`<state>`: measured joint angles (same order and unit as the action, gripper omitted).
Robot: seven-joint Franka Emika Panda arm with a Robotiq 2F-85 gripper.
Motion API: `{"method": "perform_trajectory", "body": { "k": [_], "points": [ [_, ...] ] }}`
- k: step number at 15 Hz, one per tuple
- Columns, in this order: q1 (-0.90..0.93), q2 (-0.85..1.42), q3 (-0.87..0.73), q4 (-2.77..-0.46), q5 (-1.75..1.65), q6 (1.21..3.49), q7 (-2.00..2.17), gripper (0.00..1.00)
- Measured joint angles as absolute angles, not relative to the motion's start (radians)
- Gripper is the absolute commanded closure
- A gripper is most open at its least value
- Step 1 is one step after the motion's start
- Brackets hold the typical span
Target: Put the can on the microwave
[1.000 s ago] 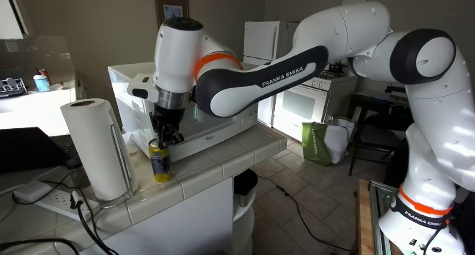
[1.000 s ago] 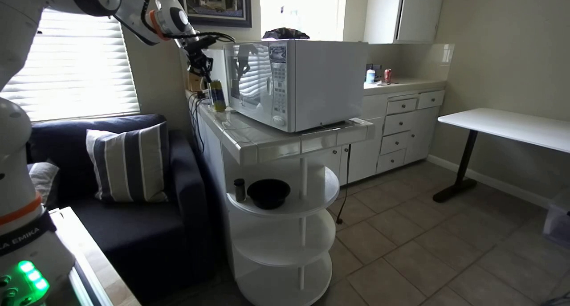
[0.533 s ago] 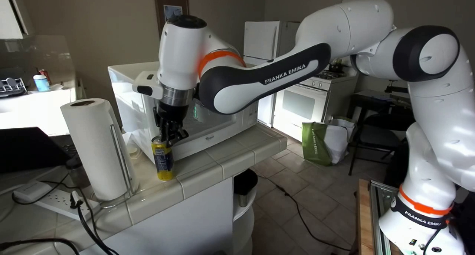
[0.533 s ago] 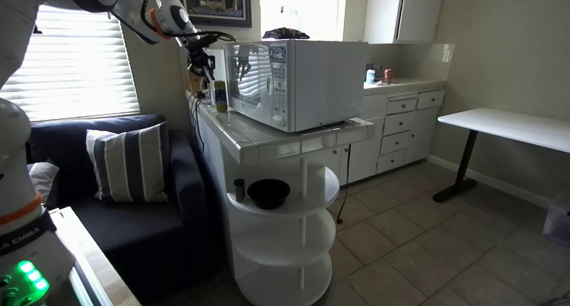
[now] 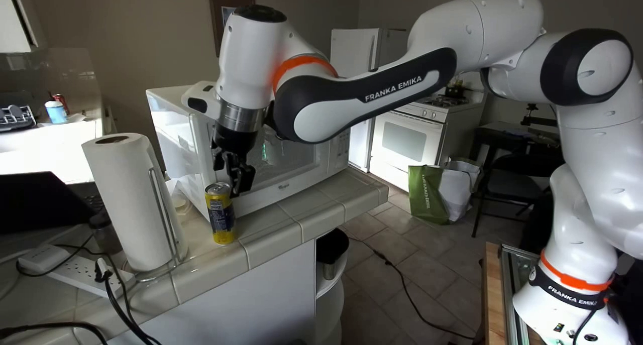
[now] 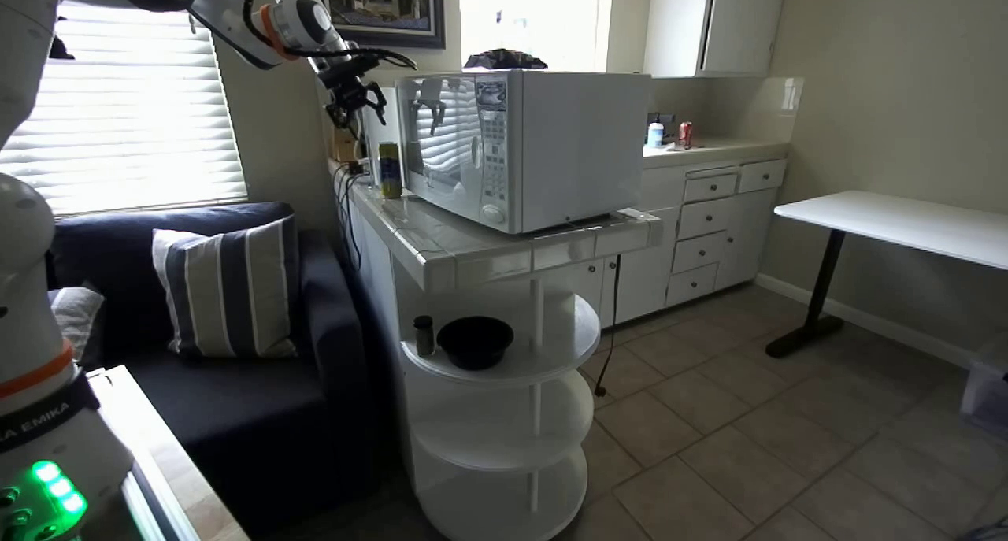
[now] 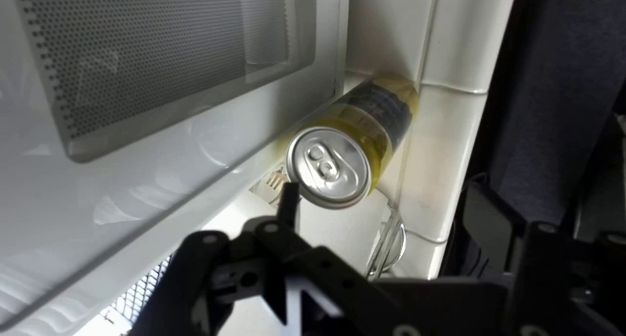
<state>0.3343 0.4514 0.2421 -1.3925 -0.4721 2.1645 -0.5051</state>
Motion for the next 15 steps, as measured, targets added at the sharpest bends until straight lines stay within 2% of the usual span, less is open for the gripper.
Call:
{"method": "perform_trajectory", "body": {
  "k": [6,15],
  "points": [
    [0.338,0.410,0.246,-1.414,-0.419,2.175,-0.207,0.00],
    [0.381,0.385,0.186,-1.537,-0.442,2.326,0.207,0.00]
  ]
}}
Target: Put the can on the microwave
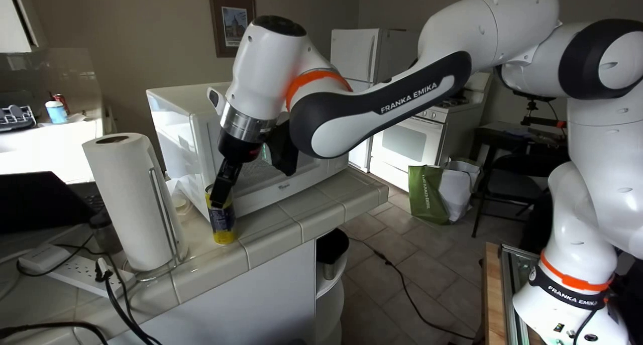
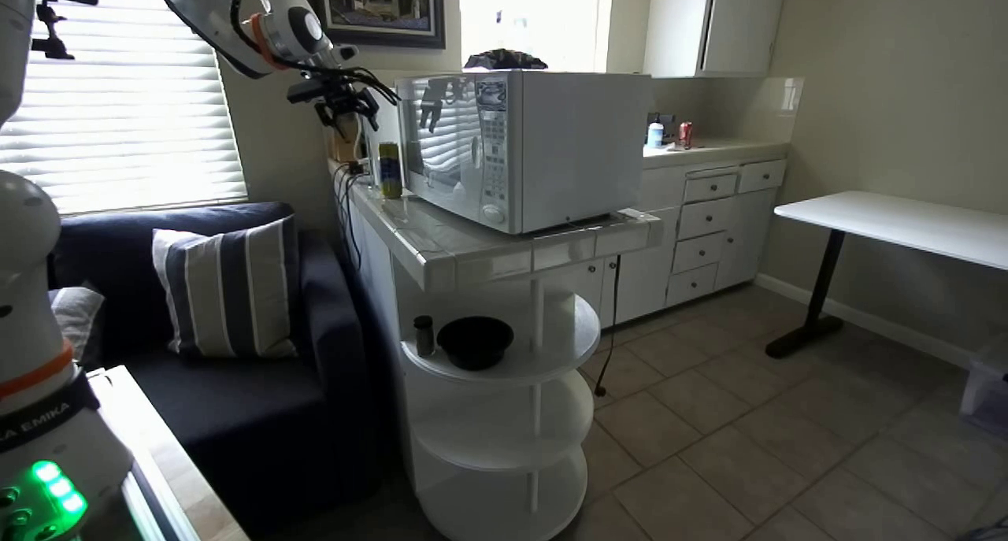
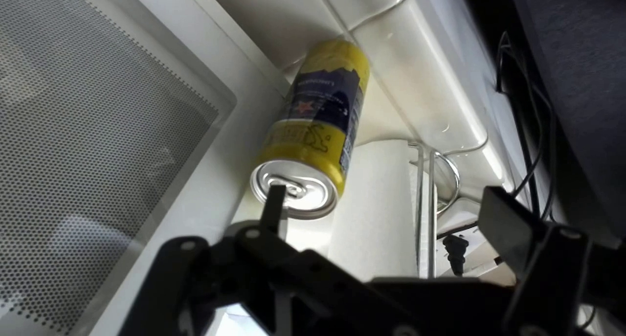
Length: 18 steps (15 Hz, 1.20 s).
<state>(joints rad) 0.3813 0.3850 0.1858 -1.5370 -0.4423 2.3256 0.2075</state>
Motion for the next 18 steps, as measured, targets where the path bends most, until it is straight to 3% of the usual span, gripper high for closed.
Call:
{"method": "perform_trajectory", "body": {
  "k": [6,18],
  "points": [
    [0.381,0.387,0.181,-1.523,-0.435,2.323,0.215,0.00],
    [0.397,0.462,0.096,-1.332,-0.286,2.211,0.644,0.00]
  ]
}}
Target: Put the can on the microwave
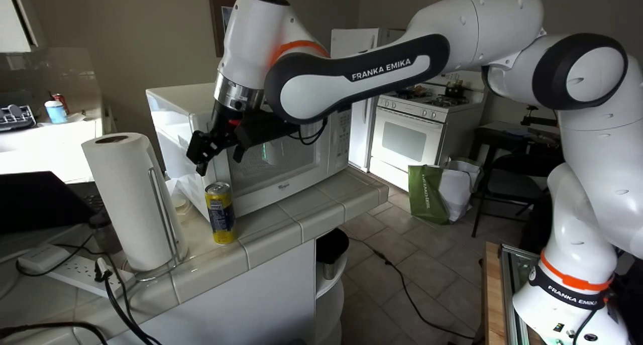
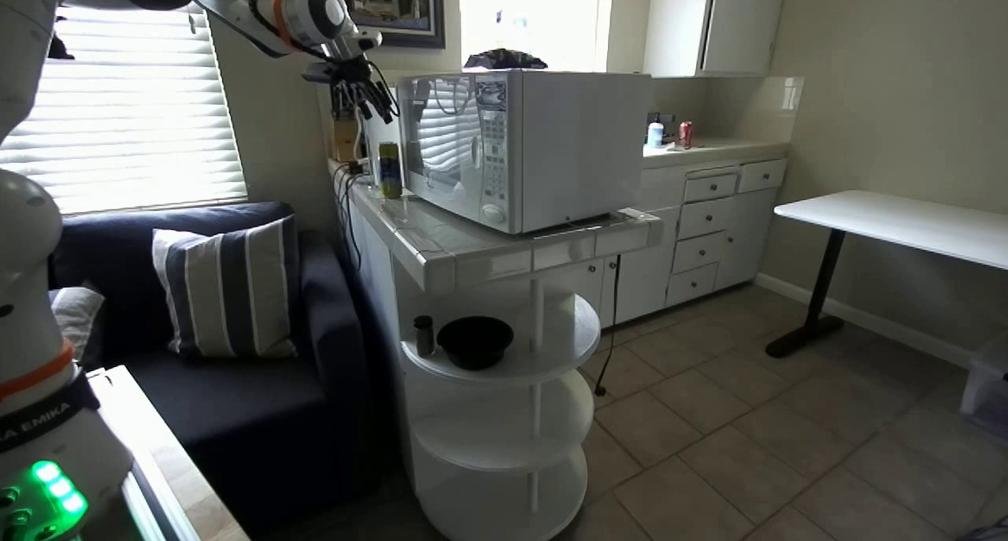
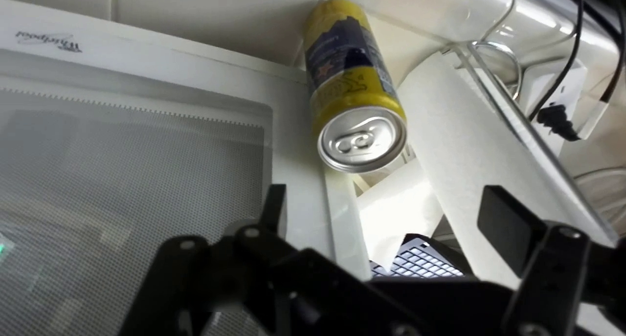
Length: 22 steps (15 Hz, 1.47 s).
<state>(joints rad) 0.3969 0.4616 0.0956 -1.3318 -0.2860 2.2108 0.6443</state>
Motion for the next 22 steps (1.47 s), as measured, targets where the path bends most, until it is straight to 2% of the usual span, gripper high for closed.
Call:
{"method": "perform_trajectory", "body": {
  "k": [7,17,18,19,22],
  "points": [
    [0.384,0.517,0.066,-1.332,-0.206,2.240,0.871,0.00],
    [0.404,0.593,0.064,-1.277,-0.206,2.225,0.932,0.00],
    [0.404,0.600,0.063,-1.270,-0.206,2.214,0.935,0.08],
    [0.405,0.607,0.062,-1.263,-0.206,2.203,0.936,0.27],
    [0.407,0.624,0.058,-1.247,-0.206,2.180,0.936,0.51]
  ]
}}
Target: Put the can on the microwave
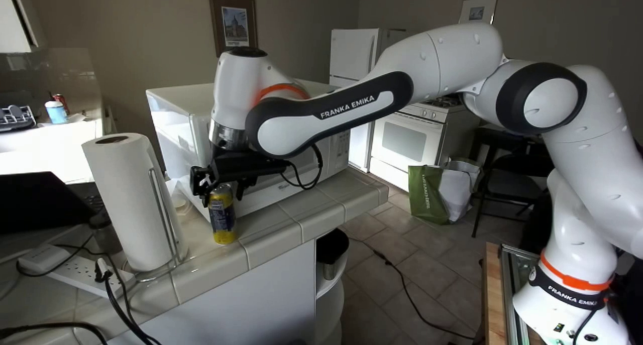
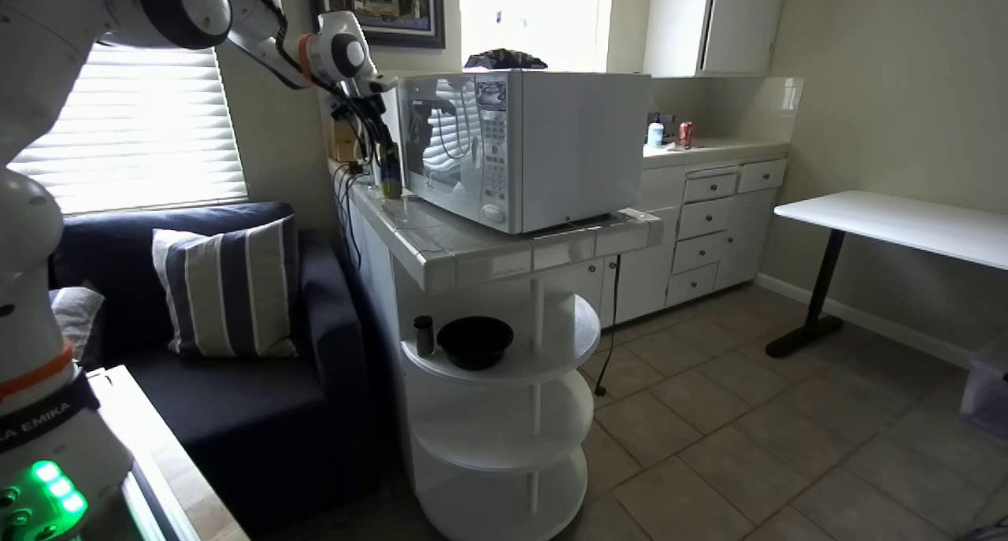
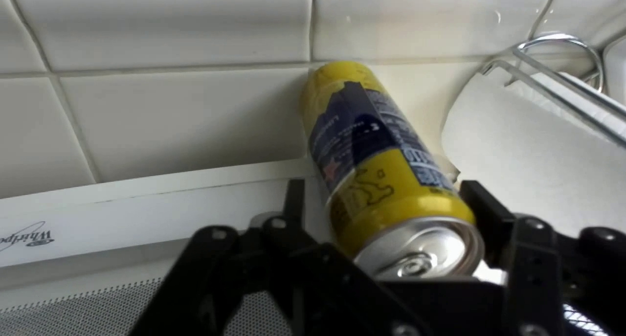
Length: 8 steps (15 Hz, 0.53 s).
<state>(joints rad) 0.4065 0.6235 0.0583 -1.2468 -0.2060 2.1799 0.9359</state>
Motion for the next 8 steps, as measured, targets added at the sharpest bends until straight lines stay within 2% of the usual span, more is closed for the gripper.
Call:
{"method": "perform_trajectory", "body": {
  "k": [2,8],
  "points": [
    [0.408,0.633,0.058,-1.232,-0.206,2.171,0.936,0.61],
    [0.440,0.636,0.052,-1.204,-0.220,2.103,0.944,0.61]
  ]
}}
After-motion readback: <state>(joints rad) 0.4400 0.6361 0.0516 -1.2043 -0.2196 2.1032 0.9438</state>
